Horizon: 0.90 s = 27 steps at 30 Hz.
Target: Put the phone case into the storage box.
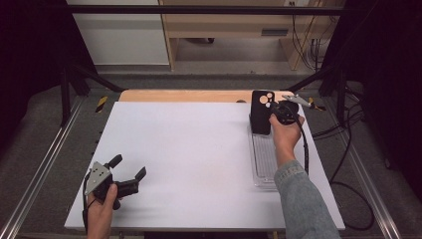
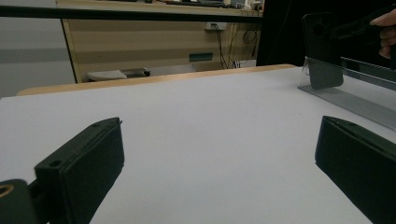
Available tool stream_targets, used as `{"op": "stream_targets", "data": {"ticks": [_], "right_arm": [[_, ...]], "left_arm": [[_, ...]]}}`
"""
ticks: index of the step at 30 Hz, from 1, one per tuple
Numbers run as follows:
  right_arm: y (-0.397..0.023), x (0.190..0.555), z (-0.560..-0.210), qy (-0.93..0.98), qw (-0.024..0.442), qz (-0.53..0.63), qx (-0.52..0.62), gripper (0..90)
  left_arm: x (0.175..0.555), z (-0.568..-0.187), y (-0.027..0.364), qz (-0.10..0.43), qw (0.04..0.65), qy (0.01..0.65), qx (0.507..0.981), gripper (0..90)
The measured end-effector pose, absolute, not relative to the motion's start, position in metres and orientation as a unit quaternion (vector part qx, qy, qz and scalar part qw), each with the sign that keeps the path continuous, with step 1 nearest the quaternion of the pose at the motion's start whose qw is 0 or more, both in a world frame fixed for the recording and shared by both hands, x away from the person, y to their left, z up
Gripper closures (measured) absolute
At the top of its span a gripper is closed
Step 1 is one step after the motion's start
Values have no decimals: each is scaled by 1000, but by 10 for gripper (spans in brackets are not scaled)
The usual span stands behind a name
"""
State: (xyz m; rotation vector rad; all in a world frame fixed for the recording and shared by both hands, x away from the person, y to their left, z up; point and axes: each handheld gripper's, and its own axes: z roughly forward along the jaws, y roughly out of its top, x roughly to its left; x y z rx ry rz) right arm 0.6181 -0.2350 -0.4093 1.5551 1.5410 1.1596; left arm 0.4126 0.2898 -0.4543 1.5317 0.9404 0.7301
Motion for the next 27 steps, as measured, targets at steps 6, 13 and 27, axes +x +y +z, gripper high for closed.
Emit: {"op": "stream_targets", "data": {"ticks": [6, 13, 27], "right_arm": [[-232, 619, -410, 583, 335, 438, 597, 852], [-230, 620, -412, 579, 335, 434, 604, 851], [-231, 624, -417, 570, 329, 435, 614, 850]], "left_arm": [[412, -454, 289, 310, 565, 400, 652, 13], [412, -454, 289, 310, 565, 400, 652, 13], [412, -454, 289, 308, 566, 399, 652, 13]]}}
